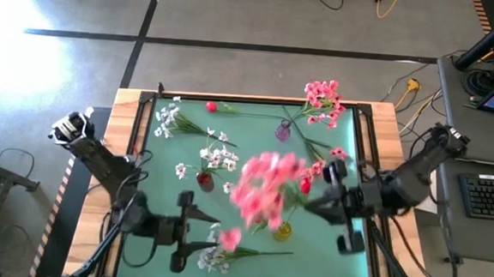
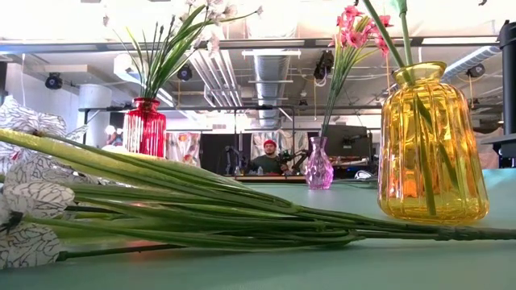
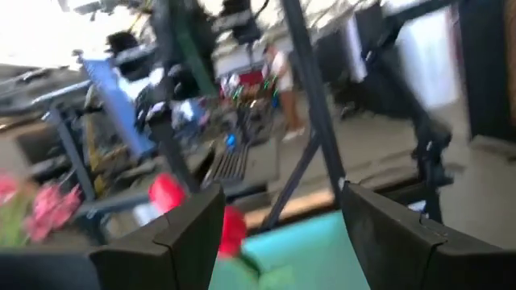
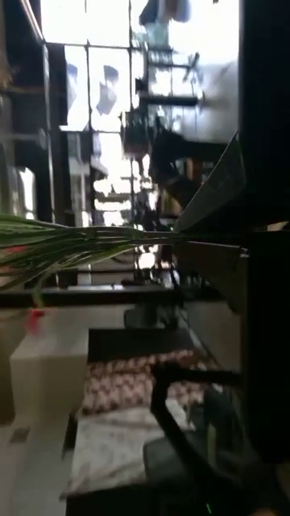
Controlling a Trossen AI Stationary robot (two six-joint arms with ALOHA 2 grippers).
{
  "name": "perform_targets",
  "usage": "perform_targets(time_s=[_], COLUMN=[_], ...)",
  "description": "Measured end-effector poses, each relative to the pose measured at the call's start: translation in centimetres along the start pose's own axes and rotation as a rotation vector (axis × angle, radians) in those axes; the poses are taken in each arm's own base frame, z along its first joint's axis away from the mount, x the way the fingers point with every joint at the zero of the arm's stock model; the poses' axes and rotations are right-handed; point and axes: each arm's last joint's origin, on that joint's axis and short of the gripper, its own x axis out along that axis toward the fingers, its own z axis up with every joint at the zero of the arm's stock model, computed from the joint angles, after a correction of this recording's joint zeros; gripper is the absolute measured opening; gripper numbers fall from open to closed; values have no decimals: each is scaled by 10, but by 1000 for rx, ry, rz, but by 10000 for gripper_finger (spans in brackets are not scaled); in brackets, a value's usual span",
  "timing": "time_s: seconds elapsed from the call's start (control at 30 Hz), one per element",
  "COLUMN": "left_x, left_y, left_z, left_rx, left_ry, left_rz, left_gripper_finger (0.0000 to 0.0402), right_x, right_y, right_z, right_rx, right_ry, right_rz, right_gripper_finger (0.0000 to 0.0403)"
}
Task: Sort flowers into vase by color
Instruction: Put the left pink flower into the purple flower vase
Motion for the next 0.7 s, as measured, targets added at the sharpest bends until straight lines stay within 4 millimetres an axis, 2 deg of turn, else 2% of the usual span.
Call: perform_targets(time_s=[0.1, 0.2, 0.3, 0.4, 0.5, 0.7], left_x=[-15, -19, -9, 4, 15, 43], left_y=[-11, -16, -14, -10, -3, -3], left_z=[9, 15, 13, 11, 14, 15], left_rx=[-15, -33, -47, -62, -80, -58], left_ry=[-4, -62, -133, -177, -200, -251], left_rz=[-4, -90, -124, -82, -54, -122], left_gripper_finger=[233, 232, 232, 232, 233, 233], right_x=[1, 8, 19, 29, 39, 61], right_y=[18, 32, 43, 50, 56, 70], right_z=[-3, -9, -22, -36, -40, -49], right_rx=[18, 5, -12, -24, -47, -134], right_ry=[2, -58, -95, -122, -127, -90], right_rz=[48, 53, 48, 28, -42, -122], right_gripper_finger=[12, 12, 12, 12, 12, 12])
